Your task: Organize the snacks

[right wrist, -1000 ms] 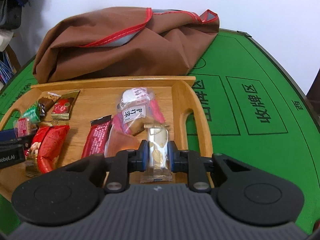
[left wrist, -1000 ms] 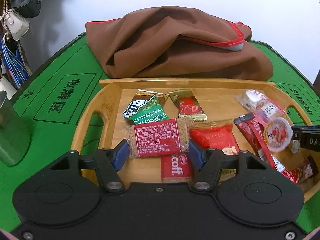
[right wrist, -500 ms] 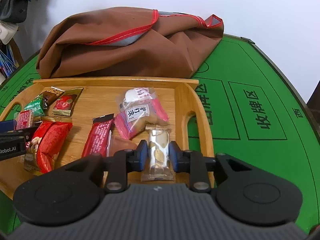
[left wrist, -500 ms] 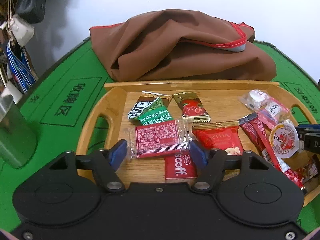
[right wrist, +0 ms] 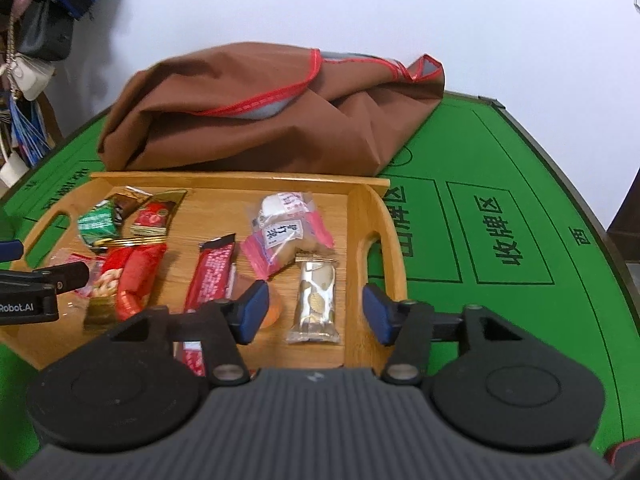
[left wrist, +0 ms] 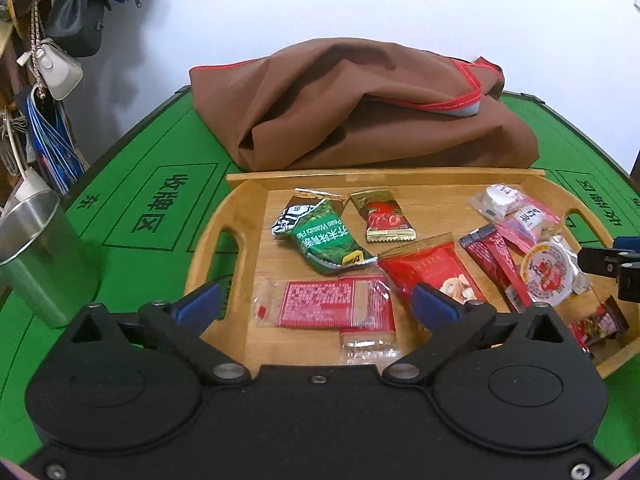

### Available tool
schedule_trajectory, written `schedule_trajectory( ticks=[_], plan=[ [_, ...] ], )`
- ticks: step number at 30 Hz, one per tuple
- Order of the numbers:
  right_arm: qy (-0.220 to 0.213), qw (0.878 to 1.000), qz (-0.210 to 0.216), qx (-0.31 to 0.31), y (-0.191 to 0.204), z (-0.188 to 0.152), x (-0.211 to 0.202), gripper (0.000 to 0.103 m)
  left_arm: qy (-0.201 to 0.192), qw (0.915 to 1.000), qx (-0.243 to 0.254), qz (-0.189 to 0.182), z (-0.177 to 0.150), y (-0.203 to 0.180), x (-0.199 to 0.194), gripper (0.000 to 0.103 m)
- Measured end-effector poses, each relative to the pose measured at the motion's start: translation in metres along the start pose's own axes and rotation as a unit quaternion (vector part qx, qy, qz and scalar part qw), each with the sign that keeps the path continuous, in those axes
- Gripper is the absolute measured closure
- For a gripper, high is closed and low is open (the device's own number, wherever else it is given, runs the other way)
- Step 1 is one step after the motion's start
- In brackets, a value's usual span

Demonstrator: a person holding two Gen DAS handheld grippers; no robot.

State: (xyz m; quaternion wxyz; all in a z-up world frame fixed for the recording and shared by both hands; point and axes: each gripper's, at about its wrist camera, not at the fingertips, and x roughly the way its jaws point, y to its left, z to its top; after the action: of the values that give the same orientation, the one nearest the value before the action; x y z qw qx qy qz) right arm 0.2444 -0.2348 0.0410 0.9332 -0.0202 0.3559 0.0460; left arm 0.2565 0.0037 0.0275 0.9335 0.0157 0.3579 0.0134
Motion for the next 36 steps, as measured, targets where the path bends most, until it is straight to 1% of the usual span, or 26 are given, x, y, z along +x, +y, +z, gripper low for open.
schedule_trajectory(
  ticks=[4, 10, 17, 20, 24, 26, 30, 36],
  plan=[
    [-0.015, 1.0, 0.007, -0.004, 0.004, -0.006, -0.016, 0.023, -0.017, 0.9998, 0.009, -0.001, -0.007, 0.001, -0.018, 0.0],
    [-0.036, 0.999, 0.013, -0.007, 0.009, -0.017, -0.04, 0.014, -0.026, 0.9995, 0.008, -0.014, -0.02, 0.004, -0.043, 0.0],
    [-0.055, 0.998, 0.018, -0.003, 0.013, -0.033, -0.064, 0.01, -0.033, 0.999, 0.008, -0.028, -0.039, 0.004, -0.07, 0.0],
    [-0.055, 0.998, 0.02, -0.002, 0.016, -0.042, -0.068, 0.009, -0.031, 0.999, 0.005, -0.031, -0.048, 0.006, -0.076, 0.0],
    [-0.062, 0.998, 0.012, -0.009, 0.022, -0.058, -0.075, 0.006, -0.023, 0.999, -0.004, -0.037, -0.062, 0.011, -0.082, 0.0],
    [-0.066, 0.998, 0.017, -0.003, 0.023, -0.067, -0.079, 0.004, -0.02, 0.9992, -0.005, -0.035, -0.069, 0.012, -0.084, 0.0],
    [-0.062, 0.998, 0.03, 0.003, 0.028, -0.083, -0.084, 0.002, -0.014, 0.9995, -0.005, -0.028, -0.083, 0.012, -0.086, 0.0],
    [-0.048, 0.999, 0.025, -0.007, 0.039, -0.105, -0.085, 0.0, -0.001, 0.9998, -0.003, -0.019, -0.101, 0.009, -0.084, 0.0]
  ],
)
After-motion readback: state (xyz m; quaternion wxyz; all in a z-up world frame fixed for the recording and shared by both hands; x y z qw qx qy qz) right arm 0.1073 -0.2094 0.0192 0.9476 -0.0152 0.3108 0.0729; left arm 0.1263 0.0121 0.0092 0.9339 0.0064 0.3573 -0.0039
